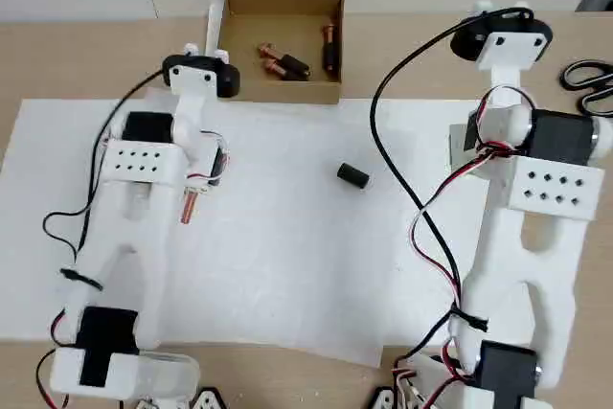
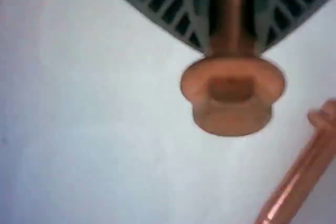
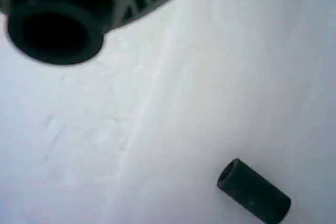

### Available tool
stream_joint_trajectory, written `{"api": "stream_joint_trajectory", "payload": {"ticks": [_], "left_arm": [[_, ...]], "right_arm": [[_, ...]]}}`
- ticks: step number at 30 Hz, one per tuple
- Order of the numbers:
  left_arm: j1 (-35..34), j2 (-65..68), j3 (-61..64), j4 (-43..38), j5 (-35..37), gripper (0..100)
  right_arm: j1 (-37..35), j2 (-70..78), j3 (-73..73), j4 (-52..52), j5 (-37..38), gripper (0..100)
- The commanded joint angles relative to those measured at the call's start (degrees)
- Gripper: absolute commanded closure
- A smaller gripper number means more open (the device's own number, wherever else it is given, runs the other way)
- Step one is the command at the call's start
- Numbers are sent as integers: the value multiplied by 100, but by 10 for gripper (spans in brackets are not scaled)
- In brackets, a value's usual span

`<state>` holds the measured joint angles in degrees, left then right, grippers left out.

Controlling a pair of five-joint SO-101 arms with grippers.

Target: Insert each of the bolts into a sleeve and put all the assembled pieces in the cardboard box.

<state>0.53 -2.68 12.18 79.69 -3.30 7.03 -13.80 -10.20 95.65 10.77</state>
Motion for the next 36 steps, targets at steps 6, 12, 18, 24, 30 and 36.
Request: {"api": "stream_joint_trajectory", "payload": {"ticks": [6, 12, 18, 24, 30, 36], "left_arm": [[-9, -26, 954, -967, -659, 993], [0, 308, 1174, -1327, -677, 992], [-44, 1565, 927, -1319, -668, 992], [62, 1732, 734, -1301, -615, 893], [132, 1732, 532, -1204, -580, 882], [123, 1732, 462, -1187, -580, 915]], "right_arm": [[31, -242, -35, 40, -70, 995], [31, -242, -35, 40, -176, 995], [31, -242, -35, 40, -176, 995], [31, -242, -35, 40, -176, 995], [31, -242, -35, 40, -176, 995], [31, -242, -35, 40, -176, 995]]}}
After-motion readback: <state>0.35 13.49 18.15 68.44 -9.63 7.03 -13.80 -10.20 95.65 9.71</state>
